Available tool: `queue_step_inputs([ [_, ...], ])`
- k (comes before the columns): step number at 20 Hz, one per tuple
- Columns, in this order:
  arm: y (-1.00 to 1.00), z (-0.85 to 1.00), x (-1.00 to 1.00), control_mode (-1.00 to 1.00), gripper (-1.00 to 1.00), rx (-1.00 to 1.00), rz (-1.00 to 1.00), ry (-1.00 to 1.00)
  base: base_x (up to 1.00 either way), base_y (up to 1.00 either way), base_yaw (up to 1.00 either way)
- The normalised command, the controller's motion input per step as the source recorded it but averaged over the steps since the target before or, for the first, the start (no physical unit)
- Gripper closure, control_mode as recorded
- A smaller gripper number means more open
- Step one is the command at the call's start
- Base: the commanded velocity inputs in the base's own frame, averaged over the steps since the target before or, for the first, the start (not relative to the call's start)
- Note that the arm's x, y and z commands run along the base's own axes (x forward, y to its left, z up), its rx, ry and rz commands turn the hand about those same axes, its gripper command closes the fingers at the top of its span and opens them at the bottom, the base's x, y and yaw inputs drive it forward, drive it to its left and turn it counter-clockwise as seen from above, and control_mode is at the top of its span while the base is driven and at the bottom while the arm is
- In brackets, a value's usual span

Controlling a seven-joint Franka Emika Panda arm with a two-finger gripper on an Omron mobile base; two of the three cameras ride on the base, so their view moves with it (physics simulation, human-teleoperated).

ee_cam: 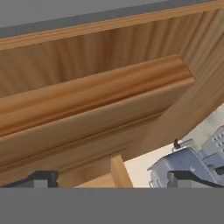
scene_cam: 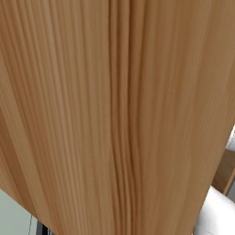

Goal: Close all open cabinet doors.

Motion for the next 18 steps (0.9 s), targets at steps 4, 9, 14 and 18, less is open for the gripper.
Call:
queue_step_inputs([
  [4,-0.13,0.33,-0.49,-1.0,-1.0,0.07,-0.33,0.09,0.0,0.0,0.0],
  [9,-0.12,0.22,-0.63,-1.0,-1.0,0.08,-0.28,0.02,0.0,0.0,0.0],
  [14,-0.22,0.09,-0.3,-1.0,-1.0,0.07,-0.22,0.0,0.0,0.0,0.0],
  [18,-0.07,0.04,-0.13,-1.0,-1.0,0.07,-0.15,0.0,0.0,0.0,0.0],
])
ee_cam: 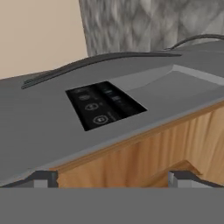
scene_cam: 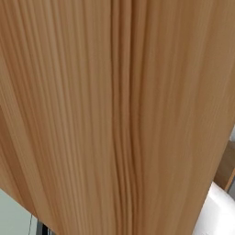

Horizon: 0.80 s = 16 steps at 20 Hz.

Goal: Close all open cabinet doors.

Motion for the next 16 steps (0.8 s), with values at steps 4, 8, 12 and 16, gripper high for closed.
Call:
queue_step_inputs([
  [4,-0.2,0.0,0.19,-1.0,-1.0,0.05,-0.03,0.06,0.0,0.0,0.0],
  [8,-0.16,0.0,0.25,-1.0,-1.0,0.06,0.05,0.11,0.0,0.0,0.0],
  [12,-0.1,-0.01,0.26,-1.0,-1.0,0.09,0.22,0.2,0.0,0.0,0.0],
  [16,-0.07,0.0,0.04,-1.0,-1.0,0.04,0.23,0.22,0.0,0.0,0.0],
])
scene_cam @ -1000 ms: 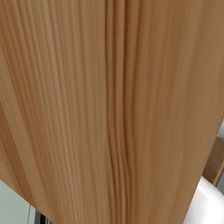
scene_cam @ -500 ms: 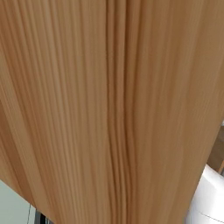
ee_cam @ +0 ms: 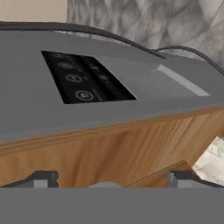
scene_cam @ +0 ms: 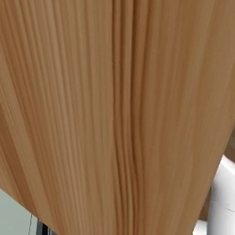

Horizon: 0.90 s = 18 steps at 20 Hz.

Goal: Close all open cabinet doors.

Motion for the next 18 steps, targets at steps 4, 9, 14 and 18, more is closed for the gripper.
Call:
queue_step_inputs([
  [4,-0.13,0.0,0.09,-1.0,-1.0,0.0,0.24,0.22,0.0,0.0,0.0],
  [9,-0.1,-0.01,0.22,-1.0,-1.0,0.0,0.24,0.24,0.0,0.0,0.0],
  [14,-0.01,-0.09,0.39,-1.0,-1.0,0.04,0.31,0.23,0.0,0.0,0.0],
  [18,0.24,-0.2,0.55,-1.0,-1.0,0.13,0.38,0.25,0.0,0.0,0.0],
])
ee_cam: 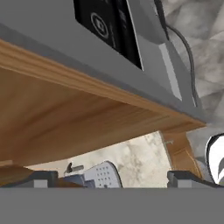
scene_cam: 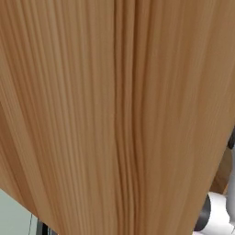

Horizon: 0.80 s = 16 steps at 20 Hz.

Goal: Close all open cabinet doors.

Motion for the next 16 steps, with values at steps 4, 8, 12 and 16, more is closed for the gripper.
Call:
queue_step_inputs([
  [4,0.24,-0.16,0.62,-1.0,-1.0,0.18,0.36,0.21,0.0,0.0,0.0],
  [8,0.28,-0.07,0.61,-1.0,-1.0,0.21,0.35,0.14,0.0,0.0,0.0],
  [12,0.38,0.0,0.55,-1.0,-1.0,0.2,0.33,0.07,0.0,0.0,0.0],
  [16,0.42,0.02,0.5,-1.0,-1.0,0.18,0.31,0.01,0.0,0.0,0.0],
])
